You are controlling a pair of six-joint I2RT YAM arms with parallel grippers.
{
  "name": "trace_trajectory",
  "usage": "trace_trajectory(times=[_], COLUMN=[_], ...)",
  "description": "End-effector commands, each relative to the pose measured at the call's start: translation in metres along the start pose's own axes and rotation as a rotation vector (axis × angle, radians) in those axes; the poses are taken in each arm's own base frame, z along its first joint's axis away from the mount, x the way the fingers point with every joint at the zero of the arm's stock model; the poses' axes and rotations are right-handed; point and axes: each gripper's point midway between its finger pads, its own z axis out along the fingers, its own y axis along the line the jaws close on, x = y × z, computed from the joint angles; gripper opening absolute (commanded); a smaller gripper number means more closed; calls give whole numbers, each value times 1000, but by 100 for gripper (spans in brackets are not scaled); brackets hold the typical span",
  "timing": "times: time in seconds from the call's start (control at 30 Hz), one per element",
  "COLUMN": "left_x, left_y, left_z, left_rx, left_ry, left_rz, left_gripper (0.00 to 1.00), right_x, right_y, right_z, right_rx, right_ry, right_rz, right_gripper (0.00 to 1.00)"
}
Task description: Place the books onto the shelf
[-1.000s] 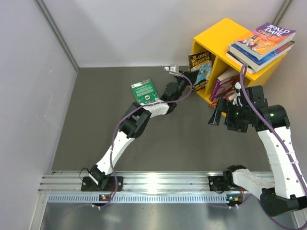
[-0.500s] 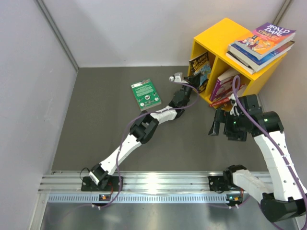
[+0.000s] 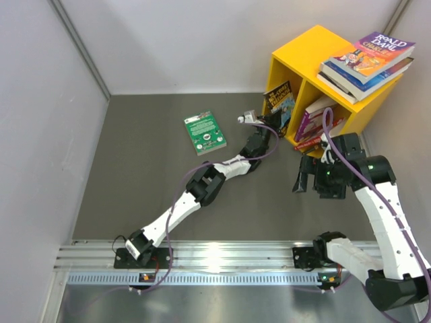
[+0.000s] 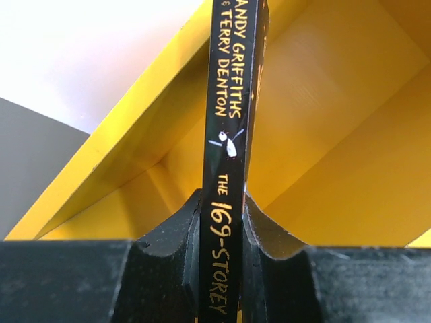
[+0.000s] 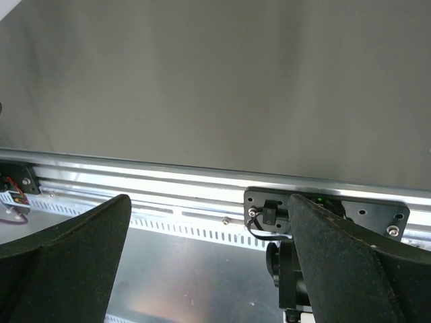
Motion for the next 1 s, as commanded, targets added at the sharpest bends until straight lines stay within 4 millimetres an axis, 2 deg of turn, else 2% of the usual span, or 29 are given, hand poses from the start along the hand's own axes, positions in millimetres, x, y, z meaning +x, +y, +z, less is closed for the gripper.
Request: trace_trajectory(times=[0.0,0.07,0.1,0.17,0.2,0.27,0.3,0.37,0.4,0.43,0.47,0.5,0.53,0.57,0.6,0.63,0.67,0.7,0.73,0.77,0.8,0.83,0.87,0.93,0.97], left_x=[-13,-7,-3,0,3,6,5,-7,-2,-13,-34,-28,-43,-66,-60,-67,-89,-85,-92,-112,-109,-115,-132,-137,-158], left_y=[28,32,37,39,40,41,40,18,26,16,-7,8,-1,-22,-10,-16,-39,-32,-38,-56,-54,-60,-76,-75,-88], left_z=[8,7,6,5,5,4,5,10,3,3,14,1,1,7,-6,-8,-3,-12,-13,-9,-18,-20,-19,-36,-37], left_rx=[-130,-146,-164,-170,-172,-167,-154,-76,-79,-41,-12,-41,-10,29,8,21,70,58,73,107,111,133,165,174,189], left_ry=[-75,-58,-48,-38,-23,-8,-5,-18,4,-23,-50,-23,-58,-92,-61,-65,-93,-63,-63,-92,-62,-61,-79,-45,-63], left_rz=[-99,-106,-104,-108,-104,-100,-93,-65,-36,-44,-49,-21,-32,-32,-11,-13,-36,-26,-29,-60,-63,-73,-92,-108,-143], left_gripper=[16,20,29,39,52,61,64,75,80,84,95,99,99,99,99,99,99,99,99,99,99,99,99,99,99], right_x=[9,9,9,9,10,9,9,9,7,7,6,5,4,1,0,-1,-2,-4,-5,-7,-8,-9,-11,-13,-14], right_y=[-5,-5,-5,-5,-5,-5,-4,-2,-1,-1,1,1,2,4,5,6,8,9,9,11,12,13,15,17,19], right_z=[0,0,0,0,0,0,1,2,3,4,5,5,5,5,5,6,6,8,9,10,12,13,15,17,18], right_rx=[10,10,10,10,10,8,4,-8,-13,-16,-22,-26,-27,-39,-42,-45,-53,-60,-63,-71,-77,-82,-95,-103,-111], right_ry=[46,45,46,44,45,44,42,46,41,43,44,41,37,27,22,19,17,9,5,-1,-4,-7,-15,-19,-21], right_rz=[4,7,6,7,7,10,11,17,19,22,25,26,28,31,35,37,42,43,48,58,60,67,74,85,93], right_gripper=[100,100,100,100,100,100,100,100,100,100,100,100,100,100,100,100,100,100,100,100,100,100,100,100,100])
